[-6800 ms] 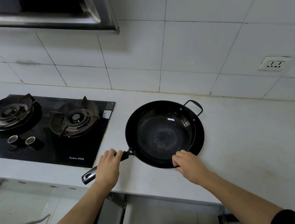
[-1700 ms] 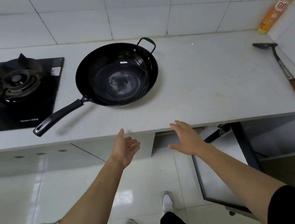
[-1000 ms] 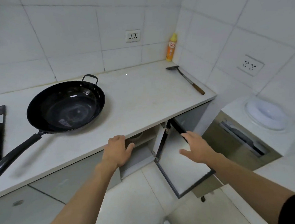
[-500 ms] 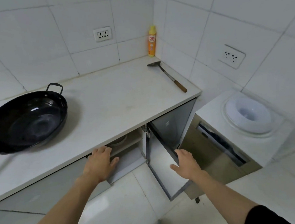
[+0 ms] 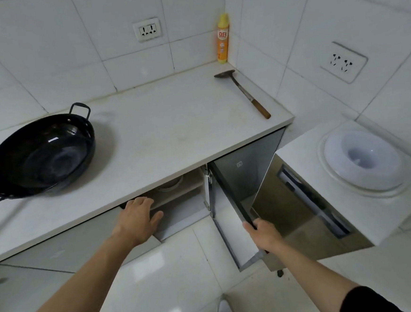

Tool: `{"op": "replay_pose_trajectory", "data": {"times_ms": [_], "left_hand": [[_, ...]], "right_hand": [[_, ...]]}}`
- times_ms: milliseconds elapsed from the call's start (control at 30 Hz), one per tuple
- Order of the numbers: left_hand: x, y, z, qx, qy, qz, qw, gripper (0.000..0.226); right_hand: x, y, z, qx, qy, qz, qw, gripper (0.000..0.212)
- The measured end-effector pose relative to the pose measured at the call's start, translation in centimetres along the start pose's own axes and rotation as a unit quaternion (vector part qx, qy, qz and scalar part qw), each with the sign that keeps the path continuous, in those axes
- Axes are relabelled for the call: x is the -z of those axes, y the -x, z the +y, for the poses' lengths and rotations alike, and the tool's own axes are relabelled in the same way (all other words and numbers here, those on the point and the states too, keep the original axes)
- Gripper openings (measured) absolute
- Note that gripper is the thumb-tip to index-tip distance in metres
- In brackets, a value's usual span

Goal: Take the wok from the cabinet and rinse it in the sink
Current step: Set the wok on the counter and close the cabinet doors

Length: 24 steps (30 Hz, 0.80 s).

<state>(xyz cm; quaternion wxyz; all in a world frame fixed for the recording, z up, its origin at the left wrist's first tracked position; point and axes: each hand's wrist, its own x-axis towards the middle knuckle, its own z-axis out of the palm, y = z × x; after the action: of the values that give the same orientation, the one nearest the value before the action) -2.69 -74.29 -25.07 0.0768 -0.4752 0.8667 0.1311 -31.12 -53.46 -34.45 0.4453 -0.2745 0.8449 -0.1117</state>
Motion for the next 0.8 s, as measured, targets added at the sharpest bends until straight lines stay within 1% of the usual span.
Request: {"op": "replay_pose_trajectory", "data": {"times_ms": [33,67,100,167,267,367,500,633,800], "left_hand": [[0.0,0.0,-0.1,0.006,0.005,-0.001,1.0,0.057],[-0.1,0.1,-0.1,0.011,0.01,-0.001,1.0,0.057],[-0.2,0.2,-0.1,0.016,0.014,-0.002,1.0,0.057],[-0.4,0.5,-0.1,0.029,0.019,-0.003,0.999,0.055],[-0.9,1.2,-0.5,0.047,0.024,-0.004,0.999,0.053],[-1.3,1.7,-1.8,0.058,0.031,-0.006,0.998,0.053],[-1.7,1.8,-4.5,0.078,0.043,-0.018,0.996,0.054],[-1.5,1.1,-7.8,0.079,0.056,-0.021,0.995,0.054],[-0.6,0.1,-12.5,0.07,0.075,-0.017,0.995,0.053]], "right_hand": [[0.0,0.2,-0.5,0.0,-0.007,0.002,1.0,0.069],[0.1,0.6,-1.3,-0.003,-0.019,0.004,1.0,0.061],[0.1,0.7,-1.8,-0.003,-0.035,0.006,0.999,0.06],[-0.2,0.2,-2.2,-0.031,-0.084,-0.003,0.996,0.065],[-0.9,-0.1,-2.9,-0.08,-0.186,-0.051,0.978,0.068],[-2.2,-0.3,-3.8,-0.097,-0.237,-0.087,0.963,0.07],[-4.8,-0.6,-5.6,-0.119,-0.312,-0.145,0.931,0.08],[-7.3,-0.7,-8.5,-0.15,-0.358,-0.162,0.907,0.087],[-10.7,-0.5,-12.9,-0.179,-0.441,-0.164,0.864,0.089]]}}
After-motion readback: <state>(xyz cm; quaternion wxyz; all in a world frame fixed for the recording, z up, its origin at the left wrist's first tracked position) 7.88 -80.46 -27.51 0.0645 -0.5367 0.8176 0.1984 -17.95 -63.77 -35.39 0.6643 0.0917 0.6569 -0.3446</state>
